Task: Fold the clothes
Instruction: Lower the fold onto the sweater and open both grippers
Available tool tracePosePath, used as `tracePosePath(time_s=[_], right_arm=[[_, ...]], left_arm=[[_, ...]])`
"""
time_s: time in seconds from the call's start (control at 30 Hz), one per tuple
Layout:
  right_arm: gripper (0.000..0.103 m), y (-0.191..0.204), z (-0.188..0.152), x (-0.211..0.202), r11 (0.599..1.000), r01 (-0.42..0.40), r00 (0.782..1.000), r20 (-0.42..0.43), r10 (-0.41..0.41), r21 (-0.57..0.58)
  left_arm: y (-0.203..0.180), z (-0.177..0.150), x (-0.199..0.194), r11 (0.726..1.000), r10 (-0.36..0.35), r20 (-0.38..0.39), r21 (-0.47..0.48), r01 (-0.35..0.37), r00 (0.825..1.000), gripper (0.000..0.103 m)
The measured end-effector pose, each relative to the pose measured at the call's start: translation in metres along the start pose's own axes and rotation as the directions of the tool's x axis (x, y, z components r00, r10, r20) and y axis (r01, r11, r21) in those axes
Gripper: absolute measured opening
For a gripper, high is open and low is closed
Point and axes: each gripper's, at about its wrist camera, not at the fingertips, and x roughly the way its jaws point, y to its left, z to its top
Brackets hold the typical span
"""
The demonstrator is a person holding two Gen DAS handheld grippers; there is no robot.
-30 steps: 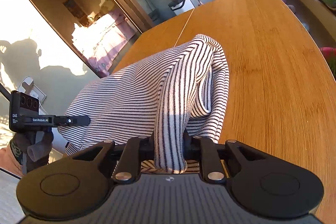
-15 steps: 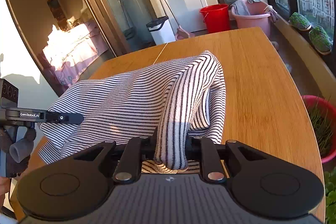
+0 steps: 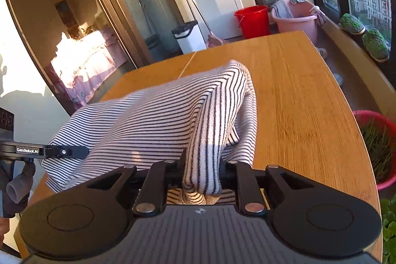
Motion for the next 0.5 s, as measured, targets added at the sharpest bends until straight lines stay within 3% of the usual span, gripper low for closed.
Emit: tracePosePath(time_s=[0.17,0.23,0.4,0.5], right_arm=[[0.036,-0.001,0.003,-0.022,0.999,0.035,0.999,0.013,-0.035,-0.039],[0.048,0.0,0.009,-0.035,0.997,0.058,0.997,0.049,-0.056,-0.046],[0.054,0.013,0.037,-0.053,0.996,0.055,0.985,0.166,-0.042,-0.076],[0.066,0.026,0.052,-0.035,0.995,-0.032,0.983,0.179,0.048,-0.094]], left_arm=[[0.007,0.005,-0.03,0.998,0.05,0.053,0.026,-0.051,0.997,0.073],[0.001,0.011,-0.044,0.997,0.045,0.107,0.049,-0.051,0.993,0.085],[-0.041,0.03,-0.05,0.986,-0.087,0.208,0.155,0.055,0.974,0.098],[-0.056,0.03,-0.015,0.984,-0.103,0.16,0.163,0.077,0.982,0.103]])
